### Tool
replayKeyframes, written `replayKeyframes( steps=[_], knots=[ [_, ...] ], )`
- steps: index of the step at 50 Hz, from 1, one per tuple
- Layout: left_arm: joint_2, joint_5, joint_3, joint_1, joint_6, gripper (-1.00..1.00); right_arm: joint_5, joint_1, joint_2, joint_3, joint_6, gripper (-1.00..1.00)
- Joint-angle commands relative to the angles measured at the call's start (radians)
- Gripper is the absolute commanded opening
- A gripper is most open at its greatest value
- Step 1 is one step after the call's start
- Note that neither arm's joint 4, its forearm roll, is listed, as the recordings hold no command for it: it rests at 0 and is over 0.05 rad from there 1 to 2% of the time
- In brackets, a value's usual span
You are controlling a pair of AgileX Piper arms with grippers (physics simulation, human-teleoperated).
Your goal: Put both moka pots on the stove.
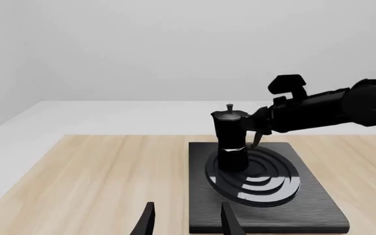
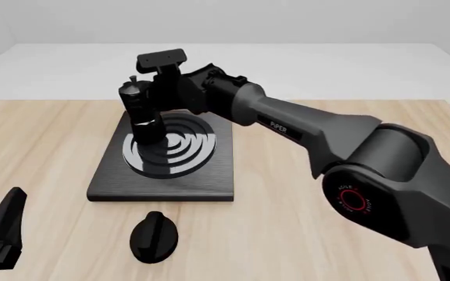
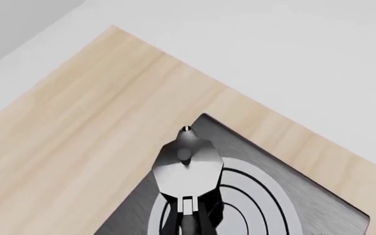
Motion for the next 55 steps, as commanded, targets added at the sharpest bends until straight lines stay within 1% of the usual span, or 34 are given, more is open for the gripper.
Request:
replayKeyframes(
  steps=[1, 6, 9, 10, 15, 32, 38, 55],
  knots=[
    [0.0, 0.0, 0.0, 0.0, 0.0, 1.0, -0.024, -0.003, -0.017, 0.057, -0.001, -1.0],
    [0.0, 0.0, 0.0, 0.0, 0.0, 1.0, -0.041, -0.007, -0.037, 0.097, -0.001, -1.0],
    [0.0, 0.0, 0.0, 0.0, 0.0, 1.0, -0.044, -0.003, -0.039, 0.104, -0.002, -1.0],
    [0.0, 0.0, 0.0, 0.0, 0.0, 1.0, -0.033, -0.002, -0.03, 0.096, 0.007, -1.0],
    [0.0, 0.0, 0.0, 0.0, 0.0, 1.0, -0.048, 0.0, -0.045, 0.122, 0.003, -1.0],
    [0.0, 0.0, 0.0, 0.0, 0.0, 1.0, -0.058, 0.013, -0.055, 0.149, 0.007, -1.0],
    [0.0, 0.0, 0.0, 0.0, 0.0, 1.0, -0.048, 0.017, -0.049, 0.143, 0.017, -1.0],
    [0.0, 0.0, 0.0, 0.0, 0.0, 1.0, -0.067, 0.012, -0.071, 0.186, 0.017, -1.0]
  ],
)
